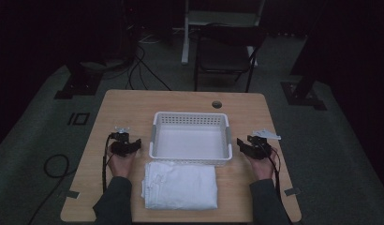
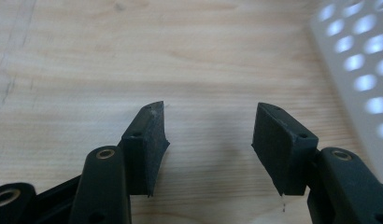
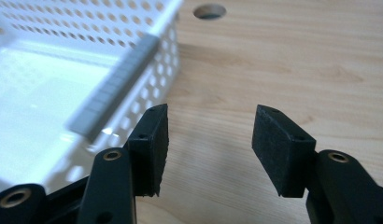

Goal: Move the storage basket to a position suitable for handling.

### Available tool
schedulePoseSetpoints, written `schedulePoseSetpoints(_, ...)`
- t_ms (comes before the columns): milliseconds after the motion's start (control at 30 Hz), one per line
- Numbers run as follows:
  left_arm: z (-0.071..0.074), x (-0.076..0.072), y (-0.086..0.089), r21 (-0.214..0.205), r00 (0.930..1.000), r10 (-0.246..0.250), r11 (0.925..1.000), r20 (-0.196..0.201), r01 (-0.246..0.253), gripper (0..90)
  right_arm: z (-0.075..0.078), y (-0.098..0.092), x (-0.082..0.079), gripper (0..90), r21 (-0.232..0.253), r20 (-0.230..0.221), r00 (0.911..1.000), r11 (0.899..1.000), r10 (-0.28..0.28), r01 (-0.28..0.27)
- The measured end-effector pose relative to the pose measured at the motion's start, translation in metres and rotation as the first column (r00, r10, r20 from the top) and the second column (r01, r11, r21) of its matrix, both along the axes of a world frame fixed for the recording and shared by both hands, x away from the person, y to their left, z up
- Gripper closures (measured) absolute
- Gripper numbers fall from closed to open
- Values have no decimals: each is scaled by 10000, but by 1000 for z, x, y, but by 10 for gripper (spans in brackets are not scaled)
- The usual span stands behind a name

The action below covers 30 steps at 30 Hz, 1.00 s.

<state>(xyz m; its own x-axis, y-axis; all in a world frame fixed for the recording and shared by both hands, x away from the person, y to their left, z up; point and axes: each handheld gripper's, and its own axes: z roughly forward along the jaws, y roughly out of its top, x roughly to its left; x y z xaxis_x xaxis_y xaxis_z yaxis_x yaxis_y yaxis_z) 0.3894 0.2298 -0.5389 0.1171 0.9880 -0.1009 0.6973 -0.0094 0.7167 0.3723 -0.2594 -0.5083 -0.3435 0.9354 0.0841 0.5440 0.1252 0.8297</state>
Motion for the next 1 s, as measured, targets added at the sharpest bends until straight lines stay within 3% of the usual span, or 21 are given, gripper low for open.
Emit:
schedulePoseSetpoints(133,16,-10,-4,-201,9975,-146,9997,689,161,430,11,5,-7,453,0,270,9994,9997,229,-230)
schedulePoseSetpoints(300,32,-20,-7,-371,9936,-443,9981,1044,484,414,24,12,-15,442,-4,501,9969,9982,602,-603)
schedulePoseSetpoints(400,39,-25,-11,-654,9912,-775,9942,1069,848,399,31,17,-20,432,-7,570,9947,9963,859,-860)
schedulePoseSetpoints(733,59,-44,-33,-539,9754,-1538,9850,1581,1641,380,34,32,-30,411,-110,403,9867,9875,1577,-1574)
schedulePoseSetpoints(1000,61,-58,-51,-202,9662,-2115,9760,1473,2167,382,32,37,-33,409,122,-87,9819,9819,1890,-1889)
